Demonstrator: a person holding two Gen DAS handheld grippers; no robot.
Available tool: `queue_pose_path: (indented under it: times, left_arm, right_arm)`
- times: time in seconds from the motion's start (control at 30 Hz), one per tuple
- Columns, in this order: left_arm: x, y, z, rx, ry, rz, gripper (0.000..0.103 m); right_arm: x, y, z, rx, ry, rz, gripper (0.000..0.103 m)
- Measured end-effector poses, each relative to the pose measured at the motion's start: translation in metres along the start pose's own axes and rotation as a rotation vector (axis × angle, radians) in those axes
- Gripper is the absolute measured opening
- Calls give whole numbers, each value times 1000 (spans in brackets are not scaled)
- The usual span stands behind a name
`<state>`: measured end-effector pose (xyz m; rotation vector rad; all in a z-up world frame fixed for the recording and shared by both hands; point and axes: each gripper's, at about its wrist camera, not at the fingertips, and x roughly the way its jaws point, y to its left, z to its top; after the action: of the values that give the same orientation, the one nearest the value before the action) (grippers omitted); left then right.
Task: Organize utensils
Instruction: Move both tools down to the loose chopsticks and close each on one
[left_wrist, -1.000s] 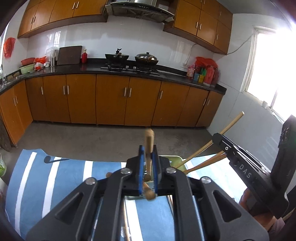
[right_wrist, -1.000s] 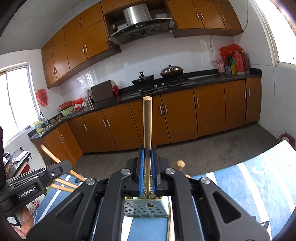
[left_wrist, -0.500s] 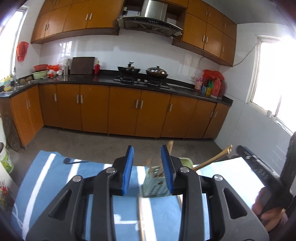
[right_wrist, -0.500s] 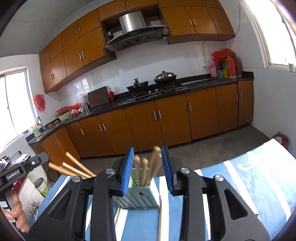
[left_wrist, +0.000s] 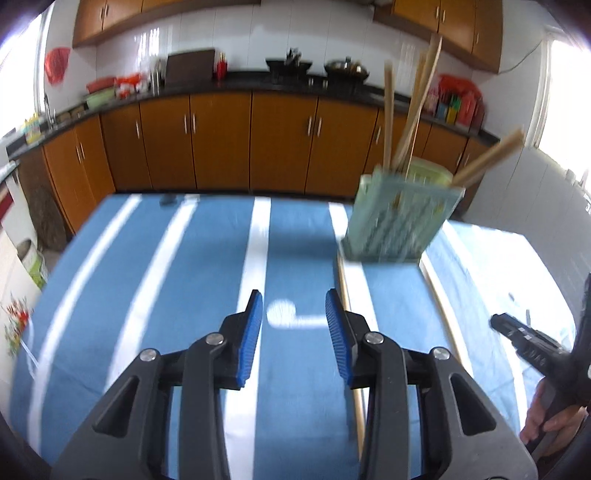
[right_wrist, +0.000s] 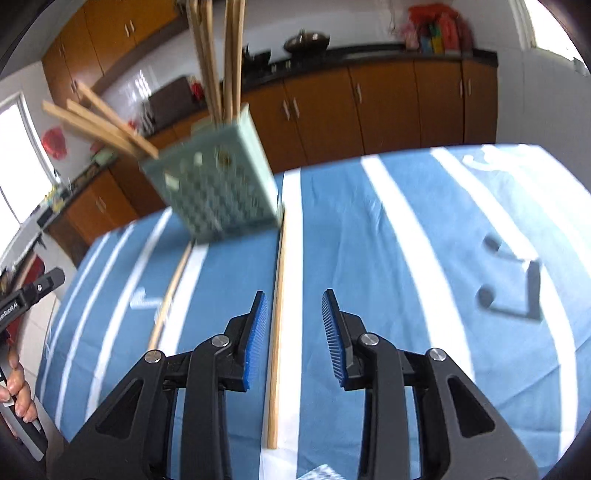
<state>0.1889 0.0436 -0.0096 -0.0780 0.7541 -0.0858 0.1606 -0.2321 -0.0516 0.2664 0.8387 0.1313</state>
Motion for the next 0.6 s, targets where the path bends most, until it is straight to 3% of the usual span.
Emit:
queue_pose_path:
  times: [0.2,0.27,0.33,0.4,0.6]
  left_arm:
    - [24,0,-28,-5,81,-11,38]
    - [29,-2,-32,-5,97,-15,39]
    - [32,-5,-36,-1,106,-22,39]
    - [35,-7,-37,2,110,-31,39]
    - [40,-20,-42,22,122,-71,40]
  right_arm:
    - [29,21,-21,-57,78,-32,31]
    - [32,25,-22,-83,68,-62,27]
    - [33,25,-22,-101,65,-85,14]
    - [33,22,-20,-92,58,-98,8]
    - [26,-8,-14,-20,26,-181,8]
